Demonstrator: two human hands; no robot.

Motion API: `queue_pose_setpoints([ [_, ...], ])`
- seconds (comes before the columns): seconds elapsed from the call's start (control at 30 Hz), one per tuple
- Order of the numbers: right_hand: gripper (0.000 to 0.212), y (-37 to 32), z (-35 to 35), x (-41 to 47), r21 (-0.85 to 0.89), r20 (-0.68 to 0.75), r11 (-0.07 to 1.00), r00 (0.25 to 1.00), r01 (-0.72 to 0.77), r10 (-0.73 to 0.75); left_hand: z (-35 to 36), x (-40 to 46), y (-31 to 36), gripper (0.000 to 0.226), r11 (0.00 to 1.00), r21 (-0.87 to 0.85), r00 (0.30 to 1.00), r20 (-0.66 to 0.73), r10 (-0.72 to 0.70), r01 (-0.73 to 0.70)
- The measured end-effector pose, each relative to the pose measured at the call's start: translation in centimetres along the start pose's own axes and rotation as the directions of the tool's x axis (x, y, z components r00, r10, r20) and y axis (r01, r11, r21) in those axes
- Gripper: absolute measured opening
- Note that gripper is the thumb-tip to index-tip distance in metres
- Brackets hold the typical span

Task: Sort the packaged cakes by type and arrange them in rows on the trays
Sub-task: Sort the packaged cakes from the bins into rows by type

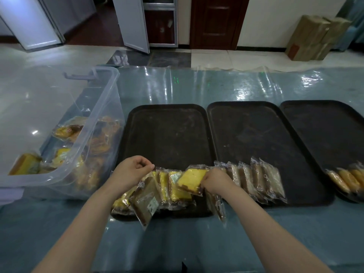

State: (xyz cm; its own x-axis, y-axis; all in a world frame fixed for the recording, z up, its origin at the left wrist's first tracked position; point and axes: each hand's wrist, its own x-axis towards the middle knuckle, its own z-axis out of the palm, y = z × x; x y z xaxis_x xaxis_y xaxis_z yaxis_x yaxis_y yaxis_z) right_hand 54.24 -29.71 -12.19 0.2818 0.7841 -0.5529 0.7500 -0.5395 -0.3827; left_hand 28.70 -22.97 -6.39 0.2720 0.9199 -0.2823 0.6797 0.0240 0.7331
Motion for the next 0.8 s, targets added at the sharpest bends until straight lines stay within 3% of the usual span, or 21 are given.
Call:
queue_pose_setpoints([
  [0.17,0.011,-2.2,-0.7,0.5,-0.306,0.083,0.95,0.995,0.069,-0.045,-0.1,-0.6,-0.5,0.009,1.0,0.026,1.0,0.015,0.003,-0.003],
  [0.3,0.026,-2.9,-0.8,0.5,-0.469,0.119,0.874,0.989,0.129,-0.082,-0.2,-1.0,-0.8,0.009,1.0,0.0,1.0,0.014,0.004,-0.004],
  [0.47,0.029,-3.8,-0.7,0.1,-0.572,0.182,0.801,0.98,0.176,-0.085,-0.6,-1.4,-1.0,0.01,1.0,0.011,1.0,0.017,0.003,-0.003],
  [0.8,0.03,-4.1,-0.4,-0.6,-0.572,0.091,0.811,0.992,0.124,-0.088,-1.0,-2.2,-0.5,0.01,0.999,0.0,0.999,-0.024,0.036,-0.036],
])
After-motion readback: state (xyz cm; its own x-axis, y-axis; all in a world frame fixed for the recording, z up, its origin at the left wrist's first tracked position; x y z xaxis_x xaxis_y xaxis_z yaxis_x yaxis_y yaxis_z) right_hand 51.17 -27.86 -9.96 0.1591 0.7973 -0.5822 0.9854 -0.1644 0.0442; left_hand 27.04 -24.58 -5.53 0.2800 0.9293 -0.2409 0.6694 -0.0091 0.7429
